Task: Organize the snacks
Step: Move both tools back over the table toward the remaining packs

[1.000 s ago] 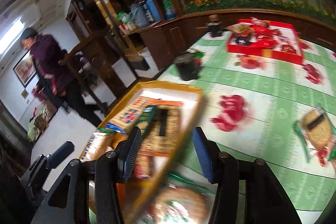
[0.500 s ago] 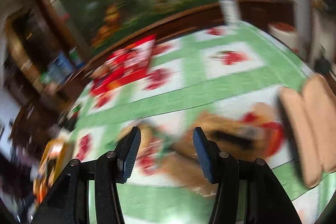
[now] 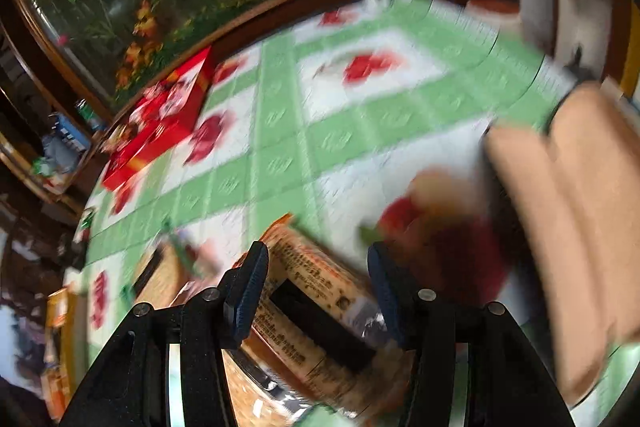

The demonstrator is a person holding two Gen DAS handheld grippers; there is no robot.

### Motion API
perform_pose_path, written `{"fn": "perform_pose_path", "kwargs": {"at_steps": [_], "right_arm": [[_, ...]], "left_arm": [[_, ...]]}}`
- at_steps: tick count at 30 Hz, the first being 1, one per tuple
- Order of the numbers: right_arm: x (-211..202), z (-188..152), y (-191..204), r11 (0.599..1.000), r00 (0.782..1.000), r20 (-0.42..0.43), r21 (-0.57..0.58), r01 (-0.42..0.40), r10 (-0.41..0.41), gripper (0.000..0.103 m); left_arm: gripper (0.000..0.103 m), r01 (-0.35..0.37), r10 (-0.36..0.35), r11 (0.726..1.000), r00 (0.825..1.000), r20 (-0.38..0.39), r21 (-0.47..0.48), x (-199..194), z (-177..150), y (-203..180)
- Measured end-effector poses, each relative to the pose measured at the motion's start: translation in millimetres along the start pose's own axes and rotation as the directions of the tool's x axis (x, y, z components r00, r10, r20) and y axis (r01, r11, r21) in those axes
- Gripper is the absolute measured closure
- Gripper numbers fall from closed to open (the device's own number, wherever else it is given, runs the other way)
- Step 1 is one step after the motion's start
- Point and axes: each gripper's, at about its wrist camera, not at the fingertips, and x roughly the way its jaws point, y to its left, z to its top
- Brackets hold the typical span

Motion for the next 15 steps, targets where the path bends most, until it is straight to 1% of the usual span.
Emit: {"fn": "perform_pose_path", "kwargs": {"at_steps": [1, 2, 3, 5, 7, 8, 9, 10, 11, 12, 14, 15], "right_arm": [[-1.4, -5.7, 6.1, 1.000, 0.999, -0.016, 0.001, -0.029, 0.029, 0.046], [-1.4, -10.7, 11.8, 0.999, 0.998, -0.041, -0.006, -0.046, 0.046, 0.041], [-1.4, -18.4, 23.8, 0.997, 0.995, -0.069, -0.037, -0.073, 0.070, 0.039], [-0.2, -31.5, 46.0, 0.986, 0.986, -0.119, -0.097, -0.132, 0.120, 0.038], [1.2, -46.4, 71.2, 0.968, 0.972, -0.170, -0.166, -0.190, 0.162, 0.038], [-0.8, -53.4, 82.2, 0.958, 0.971, -0.179, -0.211, -0.193, 0.157, 0.038], [-2.7, -58.3, 91.0, 0.948, 0.975, -0.177, -0.265, -0.178, 0.133, 0.038], [-6.4, -64.9, 100.5, 0.931, 0.982, -0.164, -0.337, -0.144, 0.092, 0.035], [-9.4, -72.8, 110.6, 0.899, 0.987, -0.151, -0.426, -0.106, 0.045, 0.032], [-11.2, -80.6, 117.4, 0.864, 0.989, -0.147, -0.495, -0.091, 0.020, 0.032], [-11.5, -95.1, 123.6, 0.805, 0.989, -0.149, -0.589, -0.073, -0.019, 0.029], [-8.2, -104.6, 125.1, 0.770, 0.987, -0.151, -0.635, -0.055, -0.053, 0.029]], "left_arm": [[0.037, -0.001, 0.001, 1.000, 1.000, 0.000, -0.004, -0.4, 0.0, 1.2], [0.037, -0.003, 0.003, 1.000, 1.000, 0.000, -0.007, -0.6, 0.4, 2.2], [0.037, -0.006, 0.006, 1.000, 1.000, 0.001, -0.010, -1.1, 0.5, 3.7], [0.037, -0.011, 0.011, 1.000, 1.000, 0.001, -0.018, -1.1, 2.4, 6.5], [0.037, -0.013, 0.013, 1.000, 1.000, -0.002, -0.029, -1.8, 3.1, 9.6], [0.037, -0.012, 0.012, 0.999, 1.000, -0.005, -0.035, -2.2, 3.4, 11.8], [0.037, -0.011, 0.010, 0.999, 1.000, -0.007, -0.043, -3.0, 3.5, 14.3], [0.037, -0.010, 0.010, 0.999, 1.000, -0.008, -0.048, -3.4, 3.7, 15.9], [0.037, -0.011, 0.011, 0.999, 1.000, -0.008, -0.051, -3.8, 4.0, 17.4], [0.037, -0.016, 0.015, 0.998, 1.000, -0.009, -0.053, -4.1, 4.3, 18.6], [0.037, -0.021, 0.020, 0.998, 1.000, -0.009, -0.053, -3.6, 5.7, 20.0], [0.037, -0.022, 0.022, 0.998, 1.000, -0.010, -0.054, -2.3, 7.0, 20.4]]}}
